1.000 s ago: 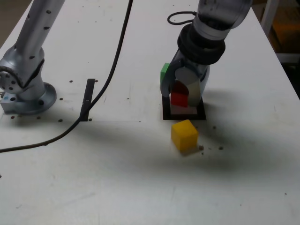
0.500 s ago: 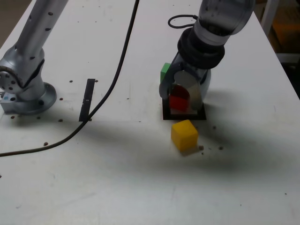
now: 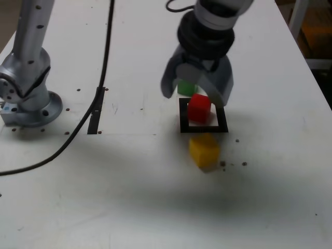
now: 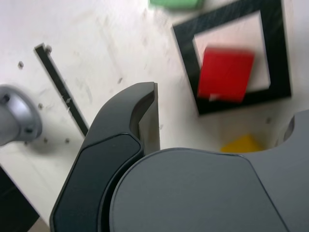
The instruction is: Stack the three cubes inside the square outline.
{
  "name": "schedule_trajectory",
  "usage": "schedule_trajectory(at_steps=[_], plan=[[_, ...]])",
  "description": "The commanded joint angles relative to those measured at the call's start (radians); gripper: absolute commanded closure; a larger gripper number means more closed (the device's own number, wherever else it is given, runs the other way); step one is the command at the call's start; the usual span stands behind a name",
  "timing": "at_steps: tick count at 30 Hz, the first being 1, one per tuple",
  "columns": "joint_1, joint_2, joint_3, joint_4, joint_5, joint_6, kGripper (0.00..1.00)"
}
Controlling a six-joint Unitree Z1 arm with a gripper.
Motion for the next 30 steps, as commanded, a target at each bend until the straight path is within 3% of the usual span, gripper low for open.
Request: schedule_trajectory(at_steps=[1, 10, 13, 20, 30], plan=[[-0.036, -0.015, 0.002, 0.028, -0.024, -0.067, 0.0], [-0.118, 0.008, -0.013, 0.034, -0.109, -0.291, 0.0], [-0.124, 0.018, -0.032, 0.031, -0.116, -0.36, 0.0], [-0.145, 0.075, -0.028, -0.032, -0.178, -0.475, 0.0], [-0.16, 0.094, -0.04, -0.033, -0.162, -0.494, 0.0]])
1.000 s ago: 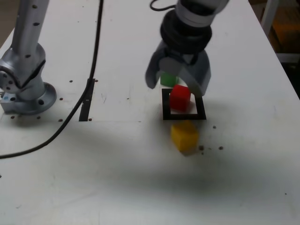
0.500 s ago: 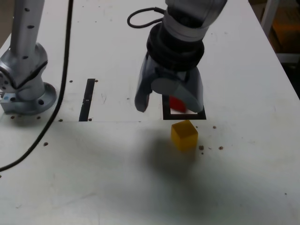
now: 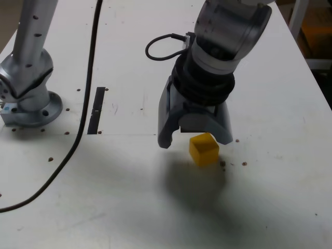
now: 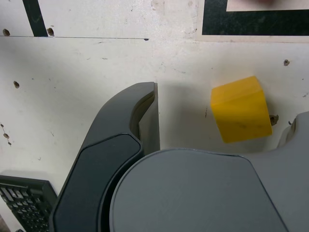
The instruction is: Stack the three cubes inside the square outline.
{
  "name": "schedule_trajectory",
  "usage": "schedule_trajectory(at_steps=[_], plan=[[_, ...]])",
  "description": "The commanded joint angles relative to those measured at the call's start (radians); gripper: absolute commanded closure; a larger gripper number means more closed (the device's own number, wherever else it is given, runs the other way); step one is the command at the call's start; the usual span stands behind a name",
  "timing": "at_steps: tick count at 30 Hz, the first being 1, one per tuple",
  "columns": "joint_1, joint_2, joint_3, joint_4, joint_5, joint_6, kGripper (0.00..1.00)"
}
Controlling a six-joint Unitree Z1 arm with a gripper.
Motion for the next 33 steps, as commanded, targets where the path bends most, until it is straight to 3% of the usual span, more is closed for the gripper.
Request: schedule_trajectory(at_steps=[1, 12, 25, 29, 33], plan=[[0.001, 0.009, -0.004, 0.002, 0.001, -0.002, 0.0], [0.016, 0.066, -0.034, -0.04, 0.007, -0.012, 0.01], [0.014, 0.126, -0.086, 0.005, 0.042, -0.024, 0.03], [0.026, 0.125, -0.087, 0.016, 0.03, -0.028, 0.1], [0.035, 0.125, -0.089, 0.026, 0.011, -0.026, 0.24]])
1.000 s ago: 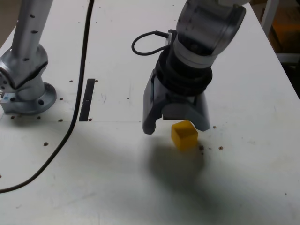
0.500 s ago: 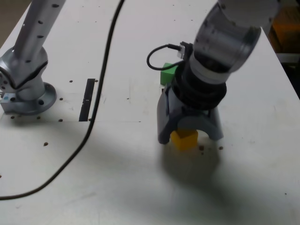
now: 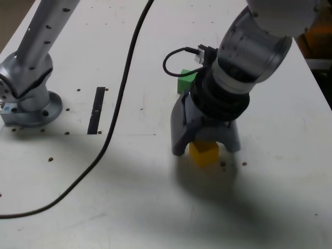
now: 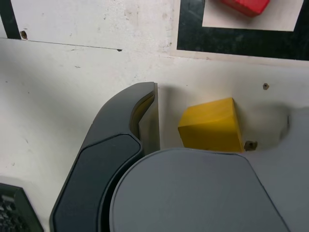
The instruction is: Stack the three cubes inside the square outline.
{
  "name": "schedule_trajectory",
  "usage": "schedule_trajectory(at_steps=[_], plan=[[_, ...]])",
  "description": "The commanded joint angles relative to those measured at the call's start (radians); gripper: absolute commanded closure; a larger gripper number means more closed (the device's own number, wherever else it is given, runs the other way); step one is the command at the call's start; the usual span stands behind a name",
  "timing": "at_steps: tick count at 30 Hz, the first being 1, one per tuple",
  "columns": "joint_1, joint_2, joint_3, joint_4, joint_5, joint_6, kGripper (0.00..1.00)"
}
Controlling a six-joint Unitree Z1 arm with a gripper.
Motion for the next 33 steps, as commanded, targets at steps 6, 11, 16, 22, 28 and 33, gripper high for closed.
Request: schedule_trajectory(at_steps=[6, 11, 16, 22, 28, 33], plan=[[0.014, 0.005, -0.001, 0.008, -0.043, 0.002, 0.41], [0.016, 0.013, 0.0, 0.019, -0.07, 0.014, 0.42], [0.021, 0.02, 0.0, 0.033, -0.095, 0.05, 0.5], [0.027, 0.013, -0.014, 0.068, -0.095, 0.128, 0.69], [0.034, -0.042, -0.035, 0.161, -0.063, 0.153, 0.69], [0.053, -0.136, -0.042, 0.211, -0.02, 0.183, 0.69]])
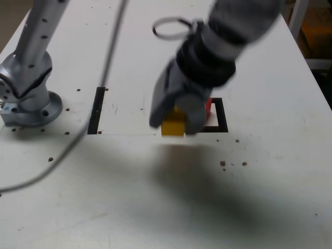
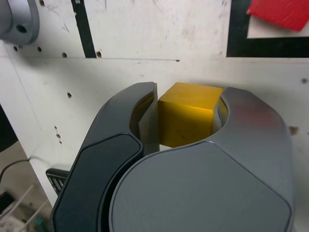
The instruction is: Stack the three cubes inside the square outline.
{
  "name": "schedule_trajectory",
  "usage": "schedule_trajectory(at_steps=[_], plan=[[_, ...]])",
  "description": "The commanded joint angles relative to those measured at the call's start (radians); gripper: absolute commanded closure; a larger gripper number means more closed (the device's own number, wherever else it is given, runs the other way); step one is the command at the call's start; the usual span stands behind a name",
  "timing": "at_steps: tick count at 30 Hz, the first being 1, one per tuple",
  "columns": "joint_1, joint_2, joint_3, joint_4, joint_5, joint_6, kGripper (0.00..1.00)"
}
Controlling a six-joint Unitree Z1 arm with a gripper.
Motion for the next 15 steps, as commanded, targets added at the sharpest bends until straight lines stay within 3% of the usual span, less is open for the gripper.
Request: schedule_trajectory(at_steps=[1, 5, 15], plan=[[0.012, -0.037, -0.01, 0.015, 0.016, 0.011, 0.69], [0.045, -0.067, -0.038, 0.029, 0.045, 0.045, 0.69], [0.154, -0.033, -0.068, 0.033, 0.066, 0.178, 0.69]])
